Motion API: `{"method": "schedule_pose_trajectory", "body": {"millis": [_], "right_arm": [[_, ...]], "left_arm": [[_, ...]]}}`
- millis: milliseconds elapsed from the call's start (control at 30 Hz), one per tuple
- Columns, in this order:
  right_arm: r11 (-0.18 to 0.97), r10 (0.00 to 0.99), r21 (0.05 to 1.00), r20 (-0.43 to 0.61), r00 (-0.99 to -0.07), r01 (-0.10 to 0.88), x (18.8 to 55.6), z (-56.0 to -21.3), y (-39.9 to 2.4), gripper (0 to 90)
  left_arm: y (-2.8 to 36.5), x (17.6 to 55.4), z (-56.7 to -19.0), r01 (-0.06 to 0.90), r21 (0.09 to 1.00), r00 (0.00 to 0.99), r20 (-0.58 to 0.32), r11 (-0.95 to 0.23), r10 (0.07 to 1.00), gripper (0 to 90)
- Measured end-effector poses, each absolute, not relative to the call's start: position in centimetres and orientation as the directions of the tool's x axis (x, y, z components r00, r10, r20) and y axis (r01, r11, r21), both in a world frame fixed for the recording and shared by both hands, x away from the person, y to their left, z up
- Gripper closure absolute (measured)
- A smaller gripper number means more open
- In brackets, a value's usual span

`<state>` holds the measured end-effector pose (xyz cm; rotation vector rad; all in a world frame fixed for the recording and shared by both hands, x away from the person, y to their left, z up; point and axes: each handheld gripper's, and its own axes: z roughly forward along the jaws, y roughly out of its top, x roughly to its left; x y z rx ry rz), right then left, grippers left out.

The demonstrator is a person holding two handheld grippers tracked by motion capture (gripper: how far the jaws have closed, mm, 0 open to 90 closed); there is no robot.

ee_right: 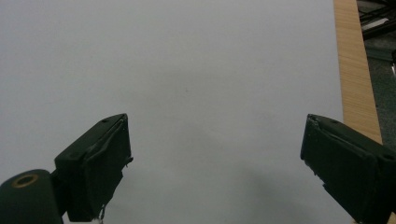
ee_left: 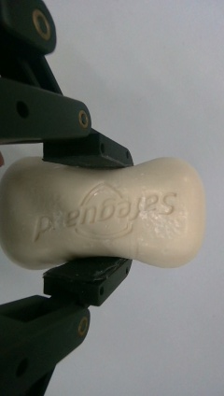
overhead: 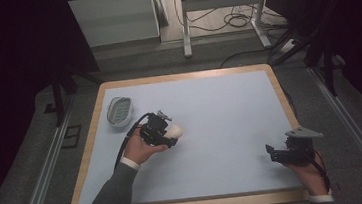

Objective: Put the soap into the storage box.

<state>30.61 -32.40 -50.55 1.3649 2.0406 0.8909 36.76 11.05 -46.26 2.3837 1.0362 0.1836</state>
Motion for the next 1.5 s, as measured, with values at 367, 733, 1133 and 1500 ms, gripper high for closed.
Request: {"method": "schedule_pose_trajectory", "body": {"millis": [367,733,1133,1500], "right_arm": [[0.276,0.933,0.759,-0.063,-0.355,0.589,30.6,-50.6,-32.4,8.3],[0.274,0.933,0.758,-0.062,-0.354,0.592,30.7,-50.7,-32.4,8.3],[0.274,0.934,0.755,-0.063,-0.351,0.596,30.7,-50.7,-32.4,8.3],[0.274,0.935,0.754,-0.063,-0.349,0.597,30.7,-50.8,-32.5,8.3]], "left_arm": [[12.0,37.3,-45.2,0.648,0.535,0.674,-0.071,-0.542,0.735,49.5],[13.5,38.2,-44.8,0.665,0.534,0.647,-0.063,-0.522,0.760,49.5],[15.5,39.1,-44.3,0.688,0.535,0.610,-0.059,-0.491,0.790,49.5],[16.9,39.9,-43.8,0.703,0.530,0.581,-0.044,-0.474,0.813,49.5]]}}
